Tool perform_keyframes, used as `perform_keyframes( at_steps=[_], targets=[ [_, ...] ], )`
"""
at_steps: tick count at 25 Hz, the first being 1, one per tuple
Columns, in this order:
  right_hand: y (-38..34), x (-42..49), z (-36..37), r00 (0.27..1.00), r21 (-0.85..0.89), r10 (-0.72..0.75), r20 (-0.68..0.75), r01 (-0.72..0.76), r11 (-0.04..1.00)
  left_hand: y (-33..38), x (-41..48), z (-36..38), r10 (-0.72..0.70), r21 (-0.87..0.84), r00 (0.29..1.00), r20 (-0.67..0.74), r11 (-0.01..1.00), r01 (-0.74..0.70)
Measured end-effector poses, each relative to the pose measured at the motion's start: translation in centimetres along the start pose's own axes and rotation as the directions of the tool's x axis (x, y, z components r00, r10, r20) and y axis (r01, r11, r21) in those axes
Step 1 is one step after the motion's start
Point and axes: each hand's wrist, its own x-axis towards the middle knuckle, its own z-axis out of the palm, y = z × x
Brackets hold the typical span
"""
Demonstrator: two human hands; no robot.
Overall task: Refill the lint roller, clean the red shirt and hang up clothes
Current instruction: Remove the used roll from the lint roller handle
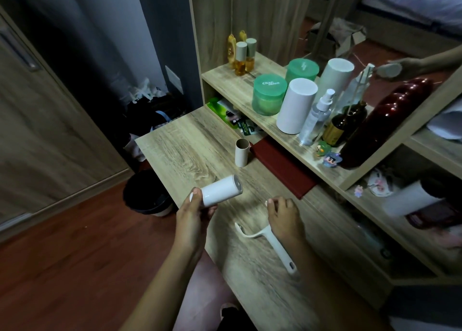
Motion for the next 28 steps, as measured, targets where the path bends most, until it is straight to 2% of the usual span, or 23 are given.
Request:
perform_keyframes(
  at_steps=[1,3,5,7,10,19,24,28],
  targets=[
    [-0.8,-0.3,-0.8,0.998,0.057,-0.050,-0.047,0.053,0.997,-0.1,0.0,0.0,-0.002,0.002,1.000,0.003,1.000,0.002],
    [-3.1,-1.0,-2.6,0.988,0.330,-0.147,-0.052,0.156,0.931,-0.3,-0.1,0.0,-0.005,0.015,1.000,0.001,1.000,0.005],
    [-5.8,-2.1,-4.3,0.963,0.592,-0.266,0.035,0.194,0.782,-0.5,0.0,0.0,-0.012,0.033,1.000,0.013,0.999,0.012],
    [-7.6,-3.2,-5.5,0.903,0.692,-0.405,0.145,0.200,0.694,-0.8,0.0,-0.1,-0.017,0.066,0.999,0.038,0.998,0.015],
    [-8.6,-3.7,-6.6,0.853,0.686,-0.491,0.176,0.252,0.683,-0.8,-0.1,-0.2,-0.011,0.087,0.997,0.070,0.996,0.005],
    [-9.6,-4.1,-6.9,0.888,0.700,-0.456,0.065,0.285,0.654,-0.4,-0.3,-0.5,-0.008,0.043,0.997,0.076,0.999,0.005],
    [-9.6,-4.0,-6.8,0.886,0.679,-0.457,0.080,0.287,0.676,-0.6,0.1,-1.2,0.009,0.059,0.997,0.082,0.998,-0.014],
    [-9.6,-3.8,-7.2,0.879,0.714,-0.451,0.156,0.215,0.666,-0.7,0.2,-1.4,0.042,0.114,0.992,0.123,0.992,-0.057]
  ],
)
